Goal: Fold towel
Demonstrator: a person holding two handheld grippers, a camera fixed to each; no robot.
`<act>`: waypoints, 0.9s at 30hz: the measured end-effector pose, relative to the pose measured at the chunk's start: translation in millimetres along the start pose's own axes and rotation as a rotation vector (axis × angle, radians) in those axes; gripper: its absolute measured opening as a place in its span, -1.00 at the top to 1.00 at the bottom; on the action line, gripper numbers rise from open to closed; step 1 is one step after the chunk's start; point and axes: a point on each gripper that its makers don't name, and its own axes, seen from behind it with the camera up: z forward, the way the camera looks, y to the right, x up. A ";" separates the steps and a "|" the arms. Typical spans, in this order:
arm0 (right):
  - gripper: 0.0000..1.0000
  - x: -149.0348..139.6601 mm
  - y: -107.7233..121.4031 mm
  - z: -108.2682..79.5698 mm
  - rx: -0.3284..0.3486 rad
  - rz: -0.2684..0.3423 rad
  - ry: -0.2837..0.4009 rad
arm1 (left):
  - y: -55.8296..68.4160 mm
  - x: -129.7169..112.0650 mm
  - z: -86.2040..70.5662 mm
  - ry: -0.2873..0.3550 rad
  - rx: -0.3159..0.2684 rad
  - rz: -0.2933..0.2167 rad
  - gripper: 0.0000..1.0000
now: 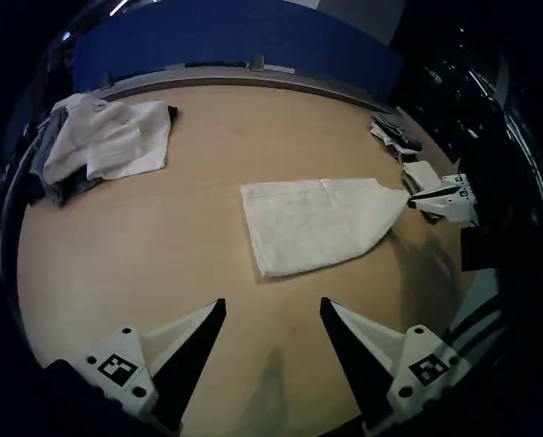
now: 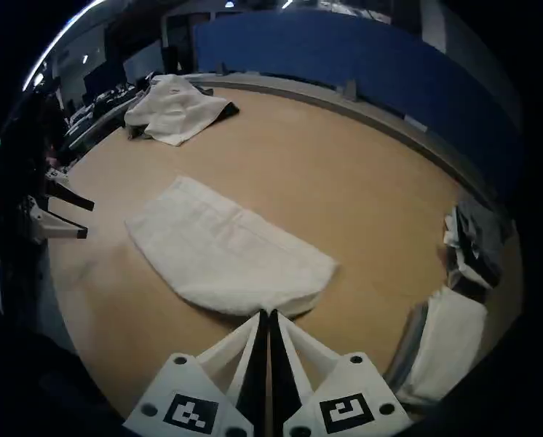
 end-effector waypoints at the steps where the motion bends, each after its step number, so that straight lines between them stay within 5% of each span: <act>1: 0.97 4.2 -1.2 0.3 0.001 -0.006 0.005 | -0.6 0.3 -0.7 0.002 0.000 -0.002 -0.93; 27: 0.96 110.4 -66.4 24.5 0.093 -0.133 0.102 | -22.8 2.5 -11.3 0.061 0.008 -0.058 -0.92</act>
